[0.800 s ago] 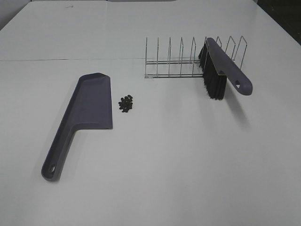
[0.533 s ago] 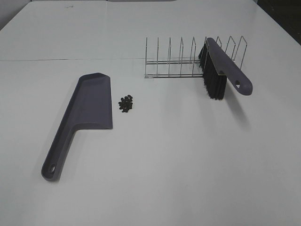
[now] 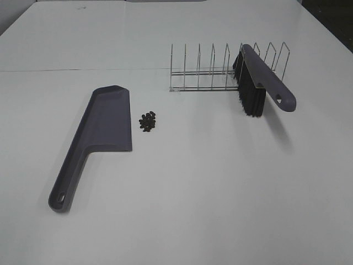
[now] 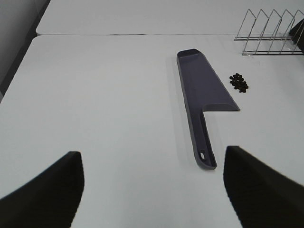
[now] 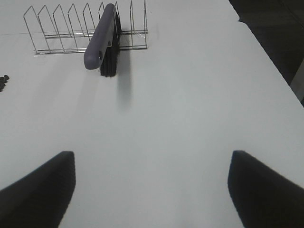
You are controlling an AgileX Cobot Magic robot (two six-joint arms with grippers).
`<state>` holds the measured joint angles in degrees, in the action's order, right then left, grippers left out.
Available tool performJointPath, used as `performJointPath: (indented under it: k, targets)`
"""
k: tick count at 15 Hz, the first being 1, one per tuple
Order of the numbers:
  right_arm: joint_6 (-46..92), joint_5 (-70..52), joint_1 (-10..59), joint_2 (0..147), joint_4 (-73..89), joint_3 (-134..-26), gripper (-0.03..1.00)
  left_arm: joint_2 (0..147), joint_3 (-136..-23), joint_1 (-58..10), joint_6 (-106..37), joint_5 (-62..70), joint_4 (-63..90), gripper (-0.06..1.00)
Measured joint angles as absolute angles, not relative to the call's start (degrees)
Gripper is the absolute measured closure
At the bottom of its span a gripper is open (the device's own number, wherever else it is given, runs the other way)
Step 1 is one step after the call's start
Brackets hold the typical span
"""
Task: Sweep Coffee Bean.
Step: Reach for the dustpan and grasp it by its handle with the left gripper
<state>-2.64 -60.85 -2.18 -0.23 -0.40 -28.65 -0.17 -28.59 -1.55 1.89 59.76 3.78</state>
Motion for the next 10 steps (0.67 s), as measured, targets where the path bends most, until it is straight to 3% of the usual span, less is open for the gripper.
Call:
performJointPath:
  k: [10]
  targets:
    - [-2.64, -60.85, -2.18, -0.23, -0.4, -28.65, 0.2, -0.17, -28.59, -1.55, 1.89, 59.76, 3.78, 0.19]
